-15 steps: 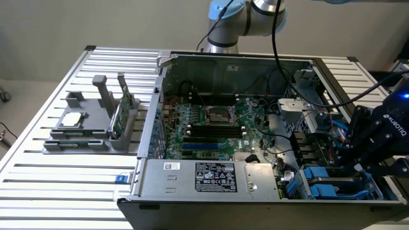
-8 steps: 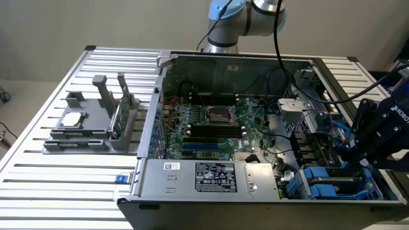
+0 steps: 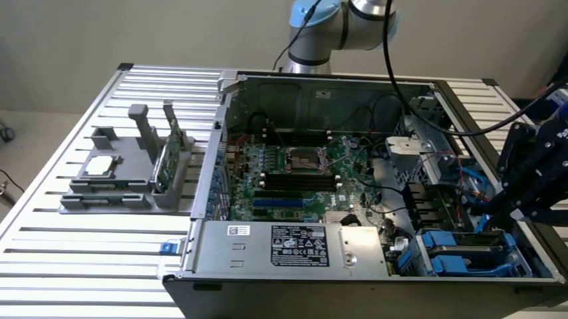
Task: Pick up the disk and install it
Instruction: 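Insert the first disk wire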
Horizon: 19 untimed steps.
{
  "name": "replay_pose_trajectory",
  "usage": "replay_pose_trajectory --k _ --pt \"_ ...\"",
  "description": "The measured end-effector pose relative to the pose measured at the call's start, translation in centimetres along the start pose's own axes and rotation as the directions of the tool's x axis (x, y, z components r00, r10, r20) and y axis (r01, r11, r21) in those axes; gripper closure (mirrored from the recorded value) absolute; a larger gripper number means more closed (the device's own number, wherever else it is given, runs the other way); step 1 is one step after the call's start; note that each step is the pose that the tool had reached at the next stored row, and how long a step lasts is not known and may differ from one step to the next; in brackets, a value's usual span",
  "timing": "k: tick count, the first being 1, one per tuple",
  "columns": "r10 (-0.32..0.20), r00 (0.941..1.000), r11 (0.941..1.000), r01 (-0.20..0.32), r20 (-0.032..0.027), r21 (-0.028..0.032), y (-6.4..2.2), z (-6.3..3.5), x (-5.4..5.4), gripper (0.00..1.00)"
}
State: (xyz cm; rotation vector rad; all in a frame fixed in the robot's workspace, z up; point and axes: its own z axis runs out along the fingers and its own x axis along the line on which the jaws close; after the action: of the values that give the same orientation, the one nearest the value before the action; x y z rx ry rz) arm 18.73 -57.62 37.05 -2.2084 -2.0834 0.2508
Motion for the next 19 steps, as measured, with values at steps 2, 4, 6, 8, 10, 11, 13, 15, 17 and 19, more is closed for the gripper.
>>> replay_pose_trajectory --k 2,4,6,8,10,11,13,15,17,19 --pt "0.0 1.0 1.0 0.0 -0.0001 0.0001 -0.23 -0.56 0.0 0.76" --pt "0.0 1.0 1.0 0.0 -0.0001 0.0001 -0.53 -1.05 -0.1 0.76" --pt "0.0 1.0 1.0 0.0 -0.0002 0.0001 -0.89 -1.23 -0.1 0.76" --pt "0.0 1.0 1.0 0.0 0.0 0.0 -1.28 -1.19 0.0 0.76" --pt "0.0 1.0 1.0 0.0 -0.0002 0.0001 -1.7 -1.11 0.2 0.76" --pt "0.0 1.0 1.0 0.0 0.0 0.0 -1.88 -1.1 0.4 0.76" --pt "0.0 1.0 1.0 0.0 -0.0002 0.0001 -2.26 -1.04 0.7 0.76" --pt "0.0 1.0 1.0 0.0 -0.0002 0.0001 -2.61 -0.97 0.8 0.76" --pt "0.0 1.0 1.0 0.0 0.0 0.0 -2.94 -0.92 0.8 0.76" --pt "0.0 1.0 1.0 0.0 -0.0002 0.0001 -3.16 -0.87 0.8 0.76"
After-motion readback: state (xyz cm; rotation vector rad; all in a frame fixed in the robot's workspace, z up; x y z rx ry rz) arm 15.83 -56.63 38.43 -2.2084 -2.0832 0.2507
